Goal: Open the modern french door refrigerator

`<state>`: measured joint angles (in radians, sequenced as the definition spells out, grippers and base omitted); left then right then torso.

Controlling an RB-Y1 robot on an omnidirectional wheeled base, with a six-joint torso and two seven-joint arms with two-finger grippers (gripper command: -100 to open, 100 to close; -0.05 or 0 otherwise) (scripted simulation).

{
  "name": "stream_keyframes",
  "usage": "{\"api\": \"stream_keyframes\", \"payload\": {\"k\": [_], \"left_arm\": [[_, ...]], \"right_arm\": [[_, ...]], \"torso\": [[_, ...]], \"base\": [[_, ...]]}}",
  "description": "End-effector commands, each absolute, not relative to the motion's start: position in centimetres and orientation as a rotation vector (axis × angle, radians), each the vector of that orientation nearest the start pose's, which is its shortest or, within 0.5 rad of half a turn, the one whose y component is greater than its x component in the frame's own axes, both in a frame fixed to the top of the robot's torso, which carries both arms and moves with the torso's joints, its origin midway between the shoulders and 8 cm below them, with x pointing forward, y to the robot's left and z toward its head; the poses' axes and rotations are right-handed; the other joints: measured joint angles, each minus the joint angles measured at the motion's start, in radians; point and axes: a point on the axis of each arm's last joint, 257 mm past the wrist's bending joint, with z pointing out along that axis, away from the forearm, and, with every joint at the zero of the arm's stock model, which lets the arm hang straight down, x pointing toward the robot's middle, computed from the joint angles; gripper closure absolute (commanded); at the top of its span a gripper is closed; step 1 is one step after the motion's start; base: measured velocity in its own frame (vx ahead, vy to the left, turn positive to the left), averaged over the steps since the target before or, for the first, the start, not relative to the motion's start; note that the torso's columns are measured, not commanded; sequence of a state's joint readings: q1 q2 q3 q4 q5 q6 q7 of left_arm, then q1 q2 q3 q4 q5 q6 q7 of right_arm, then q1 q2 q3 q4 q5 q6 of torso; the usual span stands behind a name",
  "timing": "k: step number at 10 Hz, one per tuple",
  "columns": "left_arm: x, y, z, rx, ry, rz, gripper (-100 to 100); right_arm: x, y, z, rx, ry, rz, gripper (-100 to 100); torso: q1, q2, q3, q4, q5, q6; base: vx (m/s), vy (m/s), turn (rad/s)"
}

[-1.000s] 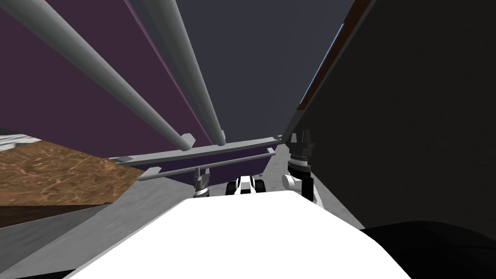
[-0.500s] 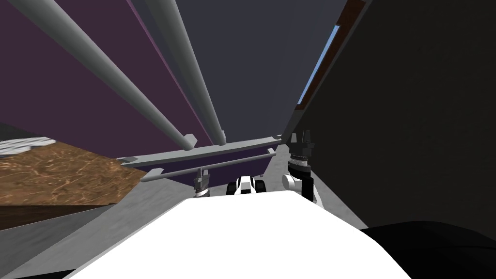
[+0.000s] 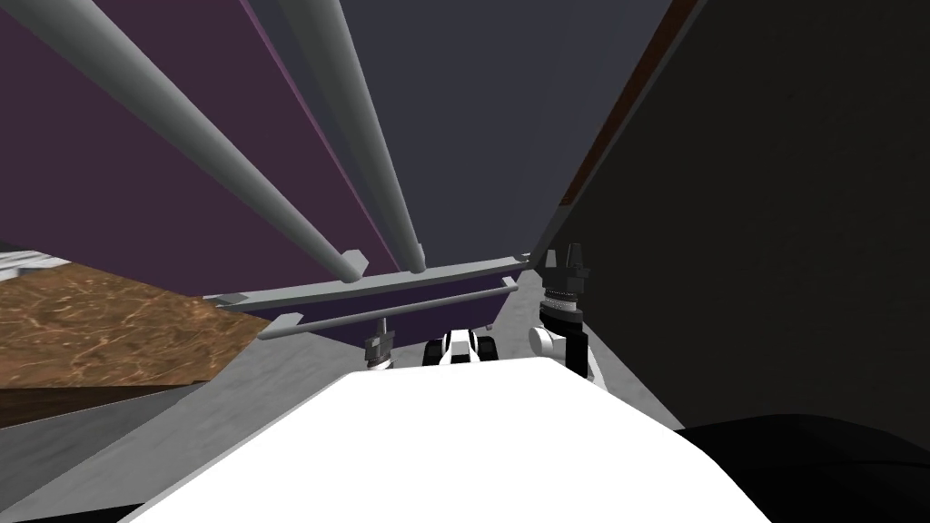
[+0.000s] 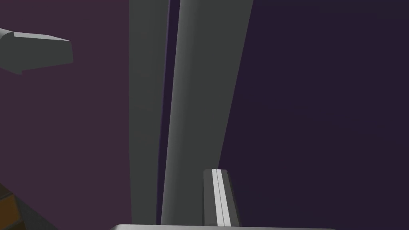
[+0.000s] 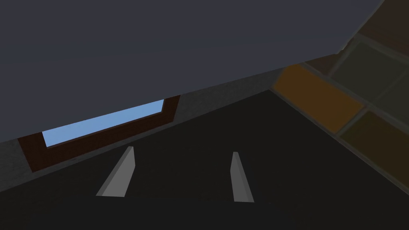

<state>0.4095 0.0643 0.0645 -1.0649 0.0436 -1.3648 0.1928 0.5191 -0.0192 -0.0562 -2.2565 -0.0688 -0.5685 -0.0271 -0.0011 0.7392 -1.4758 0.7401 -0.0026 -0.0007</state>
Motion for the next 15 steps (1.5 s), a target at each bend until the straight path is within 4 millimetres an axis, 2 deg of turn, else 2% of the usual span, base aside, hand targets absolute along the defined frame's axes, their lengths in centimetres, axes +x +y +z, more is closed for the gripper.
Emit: {"api": "stream_keyframes", "payload": {"k": [1, 4, 7, 10, 11, 13, 15], "left_arm": [[28.2, 33.3, -27.6, -0.902, 0.758, -1.337, -100], [29.4, 33.4, -26.7, -0.902, 0.752, -1.337, -100], [30.3, 33.6, -26.1, -0.900, 0.757, -1.335, -100], [30.9, 32.3, -26.3, -0.956, 0.703, -1.343, -100], [31.0, 32.6, -26.2, -0.946, 0.712, -1.342, -100], [32.7, 36.1, -26.4, -0.949, 0.695, -1.260, -100], [33.4, 36.0, -26.4, -0.949, 0.692, -1.264, -100]], "right_arm": [[33.0, -30.6, 2.3, 0.665, 0.553, 1.313, 0], [33.0, -30.6, 2.3, 0.665, 0.553, 1.313, 0], [33.0, -30.6, 2.3, 0.665, 0.553, 1.313, 0], [33.0, -30.6, 2.3, 0.665, 0.553, 1.313, 0], [33.0, -30.6, 2.3, 0.665, 0.553, 1.313, 0], [33.0, -30.6, 2.3, 0.664, 0.553, 1.313, 0], [33.0, -30.6, 2.3, 0.664, 0.554, 1.313, 0]], "torso": [[0.000, 0.001, 0.000, 0.001, -0.001, 0.000], [-0.005, -0.001, 0.000, -0.002, 0.000, 0.001], [0.004, 0.000, 0.000, -0.002, 0.004, 0.001], [0.002, -0.002, -0.001, -0.002, 0.003, 0.001], [0.004, -0.003, -0.001, -0.002, 0.003, 0.001], [0.004, 0.003, 0.002, -0.001, 0.003, 0.002], [0.002, 0.003, 0.003, -0.001, 0.003, 0.000]], "base": [[-0.004, -0.056, 0.011], [-0.004, -0.161, 0.008], [-0.028, -0.130, 0.006], [-0.008, -0.102, 0.005], [0.002, -0.024, 0.000], [-0.132, 0.005, -0.329], [-0.126, 0.015, -0.075]]}}
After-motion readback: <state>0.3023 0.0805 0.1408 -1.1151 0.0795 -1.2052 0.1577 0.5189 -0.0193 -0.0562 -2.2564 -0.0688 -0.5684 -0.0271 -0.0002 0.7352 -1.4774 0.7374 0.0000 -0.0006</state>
